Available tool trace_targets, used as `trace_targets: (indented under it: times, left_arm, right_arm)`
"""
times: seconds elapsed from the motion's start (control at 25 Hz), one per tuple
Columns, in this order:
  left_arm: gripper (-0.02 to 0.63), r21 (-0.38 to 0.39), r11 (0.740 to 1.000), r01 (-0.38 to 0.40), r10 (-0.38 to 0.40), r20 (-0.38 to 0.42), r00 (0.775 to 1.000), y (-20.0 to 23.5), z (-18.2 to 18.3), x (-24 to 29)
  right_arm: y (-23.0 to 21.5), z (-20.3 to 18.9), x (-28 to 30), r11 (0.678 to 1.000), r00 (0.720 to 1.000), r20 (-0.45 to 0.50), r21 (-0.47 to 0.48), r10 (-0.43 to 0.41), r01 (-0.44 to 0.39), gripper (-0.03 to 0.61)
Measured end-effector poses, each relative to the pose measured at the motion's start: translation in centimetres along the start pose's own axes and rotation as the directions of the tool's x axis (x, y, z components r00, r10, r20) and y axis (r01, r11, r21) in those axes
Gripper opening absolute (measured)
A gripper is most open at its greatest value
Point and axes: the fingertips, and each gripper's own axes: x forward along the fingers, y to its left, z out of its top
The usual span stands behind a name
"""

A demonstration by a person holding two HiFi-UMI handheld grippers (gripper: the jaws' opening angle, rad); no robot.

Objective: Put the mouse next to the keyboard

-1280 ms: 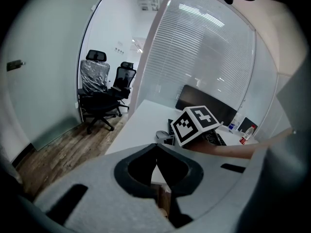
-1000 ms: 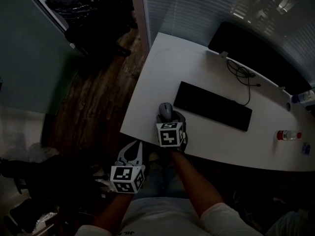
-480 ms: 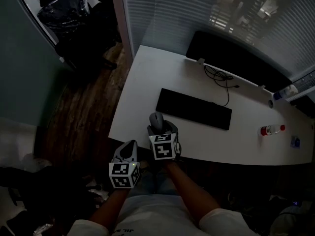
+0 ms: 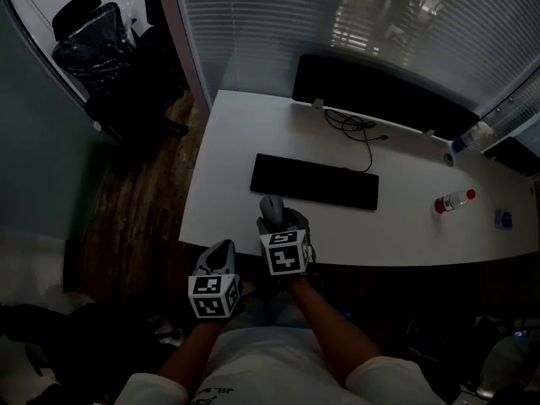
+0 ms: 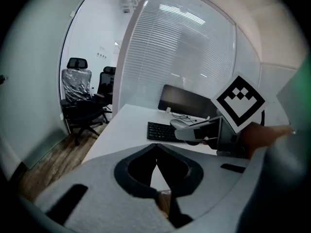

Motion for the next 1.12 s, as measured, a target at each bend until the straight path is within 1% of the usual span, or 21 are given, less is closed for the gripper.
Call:
trace_targets:
  times: [0.2, 0.4, 0.64, 0.84, 1.0, 1.12]
  left_arm:
    - [0.005, 0.039, 0.997, 0.063, -0.062, -0.01, 0.998, -3.3, 0.2, 1.4]
    - [0.005, 0.072, 0.988, 0.135, -0.133, -0.03, 0.991, -7.5, 0.3, 3.3]
    - [0.005, 0.114, 0.973, 0.199, -0.194, -0.055, 0.979, -12.5, 0.3, 5.2]
    - [0.005, 0.125, 0.958, 0.257, -0.249, -0.08, 0.965, -17.0, 0.2, 7.1]
    - [0.005, 0.147, 0.949, 0.28, -0.269, -0.095, 0.959, -19.9, -0.1, 8.7]
    - [0.005, 0.152, 0.946, 0.288, -0.275, -0.099, 0.956, -21.7, -0.1, 9.8]
  right_arm:
    - [-4.0, -1.1, -2.1, 0.997, 0.998, 0.008, 0.052, -0.057, 0.057, 0.293]
    - [-8.2, -2.9, -4.0, 0.99, 0.996, -0.002, 0.106, -0.094, 0.093, 0.293]
    - [-13.8, -4.9, -6.9, 0.973, 0.986, -0.008, 0.163, -0.164, 0.163, 0.293]
    - [-18.6, -6.6, -9.0, 0.955, 0.976, -0.012, 0.201, -0.219, 0.217, 0.293]
    - [-21.9, -8.2, -10.1, 0.941, 0.969, -0.03, 0.236, -0.245, 0.245, 0.293]
    - [-24.5, -9.3, -10.7, 0.934, 0.963, -0.034, 0.237, -0.267, 0.267, 0.293]
